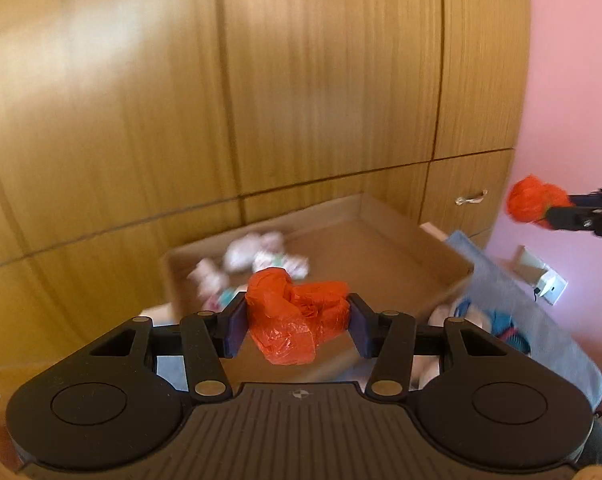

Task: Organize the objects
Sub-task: 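Carry both orange bundles into the box and open both tools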

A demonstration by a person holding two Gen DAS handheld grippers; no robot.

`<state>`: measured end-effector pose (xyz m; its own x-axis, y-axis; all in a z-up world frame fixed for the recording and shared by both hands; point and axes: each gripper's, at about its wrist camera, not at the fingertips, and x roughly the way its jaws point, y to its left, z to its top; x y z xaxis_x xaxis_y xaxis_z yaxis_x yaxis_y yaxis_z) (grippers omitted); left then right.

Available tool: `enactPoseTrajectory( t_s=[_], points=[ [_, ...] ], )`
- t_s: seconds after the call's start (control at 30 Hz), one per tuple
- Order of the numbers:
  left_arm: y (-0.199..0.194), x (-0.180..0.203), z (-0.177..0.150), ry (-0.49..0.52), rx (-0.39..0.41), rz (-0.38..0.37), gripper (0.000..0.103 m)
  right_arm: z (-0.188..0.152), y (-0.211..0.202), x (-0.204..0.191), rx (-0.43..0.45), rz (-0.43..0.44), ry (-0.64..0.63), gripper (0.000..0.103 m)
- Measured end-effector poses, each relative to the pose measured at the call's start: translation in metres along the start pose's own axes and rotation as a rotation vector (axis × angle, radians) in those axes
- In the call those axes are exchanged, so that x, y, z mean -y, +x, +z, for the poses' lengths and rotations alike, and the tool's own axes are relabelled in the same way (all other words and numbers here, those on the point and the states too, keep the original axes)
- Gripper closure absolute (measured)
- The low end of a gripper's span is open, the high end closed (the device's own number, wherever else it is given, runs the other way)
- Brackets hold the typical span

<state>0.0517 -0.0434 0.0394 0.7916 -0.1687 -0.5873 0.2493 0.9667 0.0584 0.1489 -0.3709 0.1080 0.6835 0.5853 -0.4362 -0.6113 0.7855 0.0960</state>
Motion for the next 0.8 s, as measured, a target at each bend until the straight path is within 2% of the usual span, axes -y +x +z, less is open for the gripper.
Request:
enactPoseTrajectory(
  t_s=[0.17,0.3,0.37,0.4,0.53,0.67,0.8],
  points=[
    [0.061,0.017,0.038,0.023,-0.025,-0.039,0.045,0.021,0.056,0.011,-0.073,0.016,-0.034,0.071],
    [0.113,0.03,0.052,0.054,-0.05,-0.066,0.045,0.031,0.102,0.013,-0.137,0.026,-0.062,0.071],
    [0.137,0.032,0.054,0.054,-0.071,-0.081,0.045,0.036,0.119,0.021,-0.163,0.031,-0.059,0.071],
    [0.148,0.033,0.055,0.069,-0.08,-0.075,0.045,0.038,0.139,0.022,-0.192,0.038,-0.064,0.071],
    [0.186,0.031,0.053,0.093,-0.122,-0.06,0.045,0.041,0.17,0.021,-0.235,0.046,-0.087,0.071],
    [0.213,0.024,0.047,0.122,-0.158,-0.033,0.045,0.037,0.217,0.018,-0.3,0.047,-0.118,0.071],
    [0.229,0.017,0.044,0.147,-0.187,-0.013,0.045,0.038,0.239,0.017,-0.327,0.048,-0.129,0.071]
  ],
)
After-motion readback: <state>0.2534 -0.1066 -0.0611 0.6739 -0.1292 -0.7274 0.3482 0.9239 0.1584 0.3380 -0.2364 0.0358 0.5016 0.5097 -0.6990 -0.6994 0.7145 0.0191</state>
